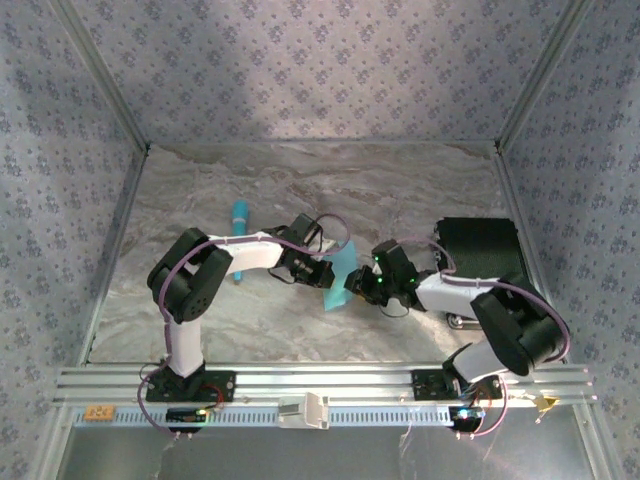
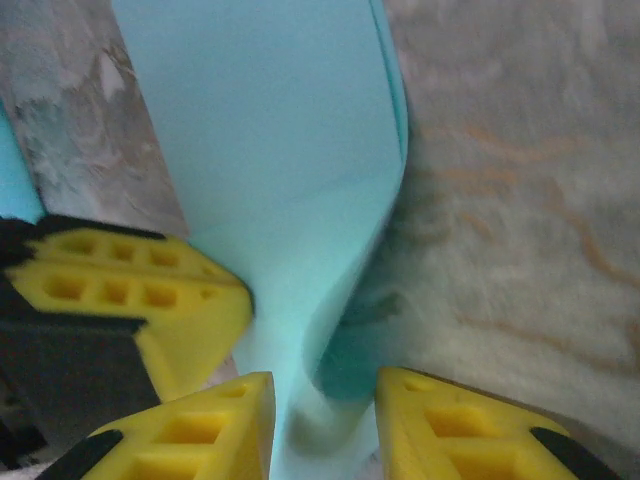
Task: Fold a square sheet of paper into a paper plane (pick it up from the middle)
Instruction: Turn over the paper at the center of the table.
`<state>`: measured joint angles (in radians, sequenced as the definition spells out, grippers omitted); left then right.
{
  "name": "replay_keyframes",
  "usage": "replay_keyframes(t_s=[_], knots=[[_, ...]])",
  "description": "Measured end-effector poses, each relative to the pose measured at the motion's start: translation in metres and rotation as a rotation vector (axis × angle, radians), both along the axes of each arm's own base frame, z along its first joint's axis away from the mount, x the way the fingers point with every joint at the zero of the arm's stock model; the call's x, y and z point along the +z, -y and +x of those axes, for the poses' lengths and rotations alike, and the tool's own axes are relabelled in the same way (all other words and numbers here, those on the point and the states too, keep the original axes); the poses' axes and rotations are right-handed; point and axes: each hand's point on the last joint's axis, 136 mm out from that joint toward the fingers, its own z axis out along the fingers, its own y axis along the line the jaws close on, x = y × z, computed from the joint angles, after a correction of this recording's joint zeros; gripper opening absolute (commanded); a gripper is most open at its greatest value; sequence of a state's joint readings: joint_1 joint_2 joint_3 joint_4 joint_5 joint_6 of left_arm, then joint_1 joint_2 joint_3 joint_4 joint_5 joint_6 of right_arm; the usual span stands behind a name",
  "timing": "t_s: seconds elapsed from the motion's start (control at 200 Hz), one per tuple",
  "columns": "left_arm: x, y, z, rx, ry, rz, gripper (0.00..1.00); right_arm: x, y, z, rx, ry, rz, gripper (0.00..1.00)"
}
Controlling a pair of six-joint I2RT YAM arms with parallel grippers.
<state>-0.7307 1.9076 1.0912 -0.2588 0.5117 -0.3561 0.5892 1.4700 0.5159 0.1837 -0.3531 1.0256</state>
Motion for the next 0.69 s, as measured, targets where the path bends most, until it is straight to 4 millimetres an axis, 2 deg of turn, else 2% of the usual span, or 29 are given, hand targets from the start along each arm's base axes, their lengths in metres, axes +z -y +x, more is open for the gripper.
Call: replay_keyframes(t_s=[0.215,0.38,0.455,0.695], knots=[[0.0,0.0,0.0,-0.001,-0.002,-0.003,0.07,0.0,0.008,0.023,-0.034,0.016,0.037,0.34],[0.001,0.0,0.0,0.0,-0.006,-0.006,0.07,0.0,0.008,0.026,-0.031,0.02,0.054,0.32],[0.0,0.0,0.0,0.002,-0.007,-0.006,0.08,0.001,0.008,0.028,-0.032,0.024,0.062,0.28],[0.001,0.001,-0.001,0.004,-0.011,-0.008,0.09,0.001,0.011,0.034,-0.042,0.037,0.078,0.22]])
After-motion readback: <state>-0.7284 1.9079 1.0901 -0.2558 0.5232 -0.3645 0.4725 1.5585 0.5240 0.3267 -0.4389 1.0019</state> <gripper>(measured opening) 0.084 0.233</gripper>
